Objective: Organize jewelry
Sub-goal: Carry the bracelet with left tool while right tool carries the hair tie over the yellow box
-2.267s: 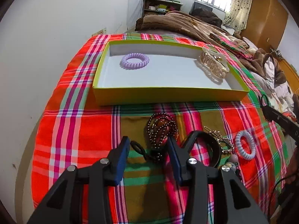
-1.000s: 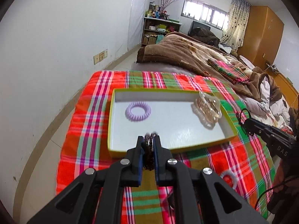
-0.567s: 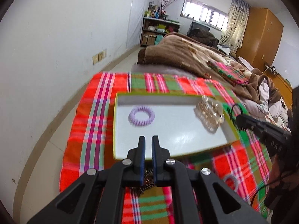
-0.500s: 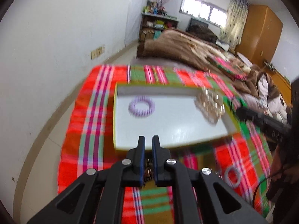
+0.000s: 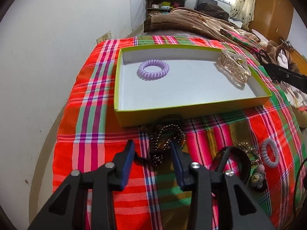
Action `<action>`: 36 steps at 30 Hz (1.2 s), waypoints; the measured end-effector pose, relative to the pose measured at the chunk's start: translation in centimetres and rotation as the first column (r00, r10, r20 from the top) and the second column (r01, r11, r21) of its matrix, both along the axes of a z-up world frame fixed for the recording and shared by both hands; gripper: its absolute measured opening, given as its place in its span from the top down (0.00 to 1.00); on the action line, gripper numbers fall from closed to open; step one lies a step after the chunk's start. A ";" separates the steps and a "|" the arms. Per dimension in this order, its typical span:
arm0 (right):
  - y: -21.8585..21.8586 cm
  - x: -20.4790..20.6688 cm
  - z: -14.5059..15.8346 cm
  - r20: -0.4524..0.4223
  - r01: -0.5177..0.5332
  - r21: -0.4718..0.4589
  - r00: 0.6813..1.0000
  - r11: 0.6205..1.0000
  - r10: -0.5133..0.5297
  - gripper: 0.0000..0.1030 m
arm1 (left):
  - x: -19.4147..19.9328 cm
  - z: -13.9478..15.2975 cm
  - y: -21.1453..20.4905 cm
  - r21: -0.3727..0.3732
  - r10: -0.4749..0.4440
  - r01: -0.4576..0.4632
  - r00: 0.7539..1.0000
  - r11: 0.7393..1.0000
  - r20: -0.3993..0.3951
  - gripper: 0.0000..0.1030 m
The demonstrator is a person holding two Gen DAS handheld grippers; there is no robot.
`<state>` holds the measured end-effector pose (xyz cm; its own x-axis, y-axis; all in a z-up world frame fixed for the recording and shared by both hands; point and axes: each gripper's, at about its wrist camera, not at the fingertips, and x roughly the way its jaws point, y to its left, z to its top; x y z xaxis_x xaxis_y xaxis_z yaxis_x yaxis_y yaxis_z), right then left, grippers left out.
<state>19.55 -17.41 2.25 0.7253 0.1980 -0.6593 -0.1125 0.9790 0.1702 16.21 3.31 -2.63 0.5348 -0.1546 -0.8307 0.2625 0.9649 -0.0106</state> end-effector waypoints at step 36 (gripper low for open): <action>0.6 2.6 2.1 0.011 0.003 -0.013 1.000 1.000 -0.002 0.86 | 3.1 8.1 1.5 -0.180 0.023 0.004 0.988 0.984 0.152 0.90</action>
<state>22.19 -16.79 4.33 0.7331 0.1876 -0.6537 -0.1119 0.9814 0.1561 19.32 4.83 5.48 0.6555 -0.2880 -0.6982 0.2652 0.9533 -0.1443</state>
